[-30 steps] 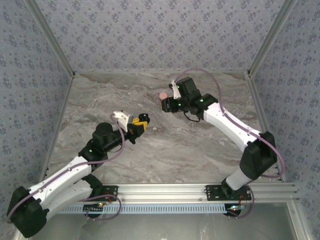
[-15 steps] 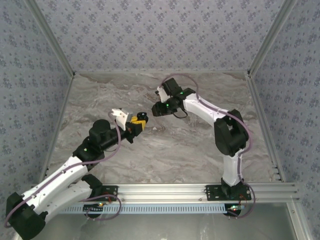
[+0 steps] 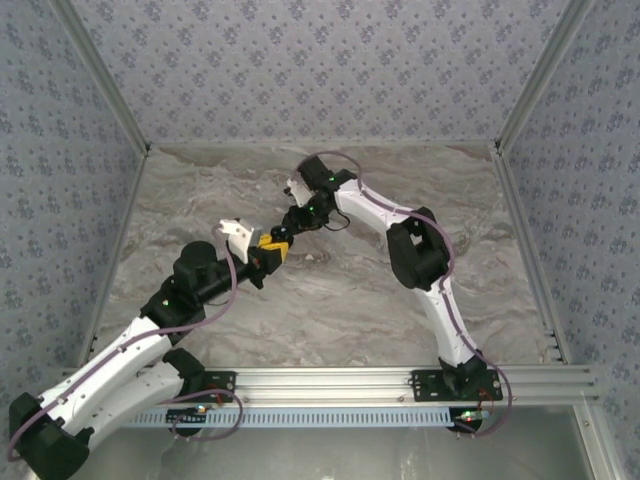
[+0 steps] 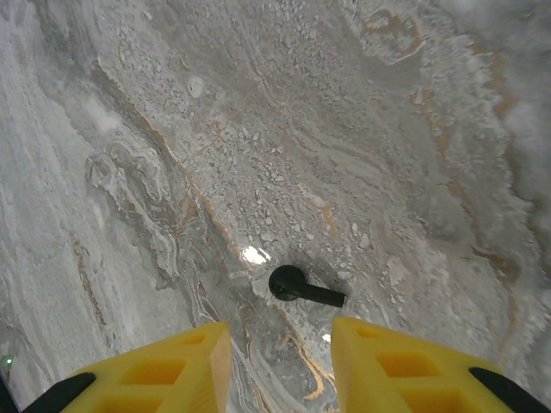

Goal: Insert wireless bluetooth earbuds into charging case

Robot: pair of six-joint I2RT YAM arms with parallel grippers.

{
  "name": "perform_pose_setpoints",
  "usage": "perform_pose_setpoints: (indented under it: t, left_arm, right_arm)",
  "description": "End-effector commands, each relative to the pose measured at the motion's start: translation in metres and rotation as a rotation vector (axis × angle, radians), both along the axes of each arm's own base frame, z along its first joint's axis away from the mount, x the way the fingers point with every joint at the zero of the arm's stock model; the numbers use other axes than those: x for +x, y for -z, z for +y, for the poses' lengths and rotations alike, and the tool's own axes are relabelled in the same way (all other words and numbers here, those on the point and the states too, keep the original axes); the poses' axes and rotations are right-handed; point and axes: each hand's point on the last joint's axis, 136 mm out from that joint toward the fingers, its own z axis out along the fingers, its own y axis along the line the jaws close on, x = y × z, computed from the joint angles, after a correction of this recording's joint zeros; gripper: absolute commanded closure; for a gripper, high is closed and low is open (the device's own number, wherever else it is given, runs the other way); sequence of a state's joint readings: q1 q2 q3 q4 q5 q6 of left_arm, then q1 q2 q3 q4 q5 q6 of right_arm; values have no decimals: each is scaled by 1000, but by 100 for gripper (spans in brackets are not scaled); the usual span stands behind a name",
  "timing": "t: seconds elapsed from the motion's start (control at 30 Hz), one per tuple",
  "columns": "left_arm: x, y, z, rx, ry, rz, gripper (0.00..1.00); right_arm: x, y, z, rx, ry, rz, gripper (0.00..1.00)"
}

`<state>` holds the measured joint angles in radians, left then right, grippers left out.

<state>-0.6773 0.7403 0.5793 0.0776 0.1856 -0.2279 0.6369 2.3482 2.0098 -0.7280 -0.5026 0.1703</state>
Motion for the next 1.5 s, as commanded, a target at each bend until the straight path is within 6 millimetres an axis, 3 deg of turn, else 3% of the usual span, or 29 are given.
perform_pose_setpoints:
  t: [0.0, 0.57, 1.03, 1.47]
  left_arm:
    - [-1, -22, 1, -24, -3, -51, 82]
    - [-1, -22, 1, -23, -4, -52, 82]
    - [-1, -21, 0, -27, -1, -48, 82]
    - [-1, -21, 0, -32, 0, -46, 82]
  right_arm:
    - [-9, 6, 7, -1, -46, 42, 63]
    - [-7, 40, 17, -32, -81, 86, 60]
    - [-39, 39, 10, -92, -142, 97, 62]
    - [-41, 51, 1, -225, -120, 7, 73]
